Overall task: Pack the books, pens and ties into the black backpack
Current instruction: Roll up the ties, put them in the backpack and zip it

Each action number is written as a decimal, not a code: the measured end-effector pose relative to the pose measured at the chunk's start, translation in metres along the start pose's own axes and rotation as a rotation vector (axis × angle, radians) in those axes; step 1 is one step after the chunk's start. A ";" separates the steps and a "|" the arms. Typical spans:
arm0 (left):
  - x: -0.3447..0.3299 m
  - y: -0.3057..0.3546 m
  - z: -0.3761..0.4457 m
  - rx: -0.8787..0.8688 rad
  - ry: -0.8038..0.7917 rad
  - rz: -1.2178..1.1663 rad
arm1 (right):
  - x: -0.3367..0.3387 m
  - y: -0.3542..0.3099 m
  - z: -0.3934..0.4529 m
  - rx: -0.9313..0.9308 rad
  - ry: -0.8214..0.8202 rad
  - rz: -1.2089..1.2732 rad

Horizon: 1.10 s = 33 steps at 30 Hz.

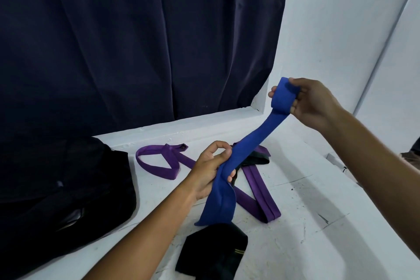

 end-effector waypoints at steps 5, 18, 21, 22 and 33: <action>-0.001 0.009 -0.002 -0.043 0.058 0.150 | -0.010 -0.003 -0.001 0.054 -0.019 0.027; -0.010 0.059 -0.014 -0.374 0.196 0.668 | -0.046 -0.002 -0.010 0.265 -0.358 -0.786; -0.018 0.062 -0.028 -0.518 0.221 0.775 | -0.039 -0.001 -0.008 0.164 -0.247 -0.452; -0.019 0.059 -0.030 -0.520 0.213 0.782 | -0.037 -0.001 -0.007 0.128 -0.199 -0.284; -0.015 0.005 -0.023 0.036 0.056 0.209 | -0.043 -0.030 -0.005 0.178 -0.220 0.151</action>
Point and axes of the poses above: each hand's wrist, its own z-axis towards the middle knuckle, its own x-axis out of the back of the hand, y = z × x, the point moved 8 cm from there along z, towards the middle knuckle, and after that the axes turned 11 degrees about x, right-handed, at the moved point
